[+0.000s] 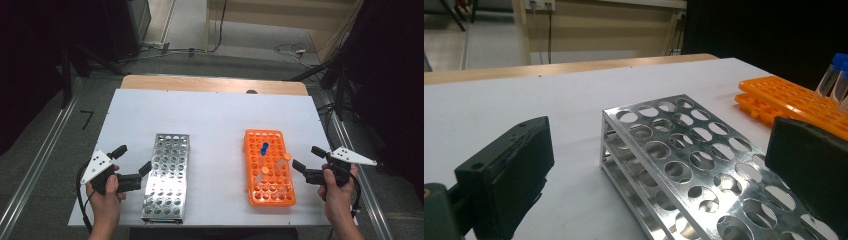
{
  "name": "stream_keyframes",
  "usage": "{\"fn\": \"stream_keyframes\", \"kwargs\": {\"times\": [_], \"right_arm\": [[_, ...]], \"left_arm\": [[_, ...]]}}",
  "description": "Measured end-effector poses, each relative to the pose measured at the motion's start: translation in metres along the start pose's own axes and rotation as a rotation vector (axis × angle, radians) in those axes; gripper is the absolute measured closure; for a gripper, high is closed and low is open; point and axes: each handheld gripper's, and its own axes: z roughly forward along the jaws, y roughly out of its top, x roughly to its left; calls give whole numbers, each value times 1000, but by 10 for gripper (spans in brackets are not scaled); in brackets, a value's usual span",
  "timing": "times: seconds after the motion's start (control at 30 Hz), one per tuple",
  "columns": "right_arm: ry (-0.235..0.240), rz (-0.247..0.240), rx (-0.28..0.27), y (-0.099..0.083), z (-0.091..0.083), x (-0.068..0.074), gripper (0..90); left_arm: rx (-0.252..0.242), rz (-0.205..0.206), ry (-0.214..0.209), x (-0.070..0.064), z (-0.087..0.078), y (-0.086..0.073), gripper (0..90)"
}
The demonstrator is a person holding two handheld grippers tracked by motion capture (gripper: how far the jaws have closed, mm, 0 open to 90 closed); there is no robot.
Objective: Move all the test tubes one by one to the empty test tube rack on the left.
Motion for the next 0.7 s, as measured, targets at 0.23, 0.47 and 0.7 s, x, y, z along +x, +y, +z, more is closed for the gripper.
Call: {"fn": "stream_keyframes", "kwargs": {"times": [0.23, 0.47, 0.7], "right_arm": [[-1, -4, -7, 4, -6, 1, 0], [56, -2, -41, 14, -17, 10, 52], [188, -51, -60, 21, -24, 30, 203]], "left_arm": [[-2, 5, -10, -3, 0, 1, 0], [-12, 7, -13, -5, -2, 2, 0], [-10, 6, -12, -5, -2, 3, 0]]}}
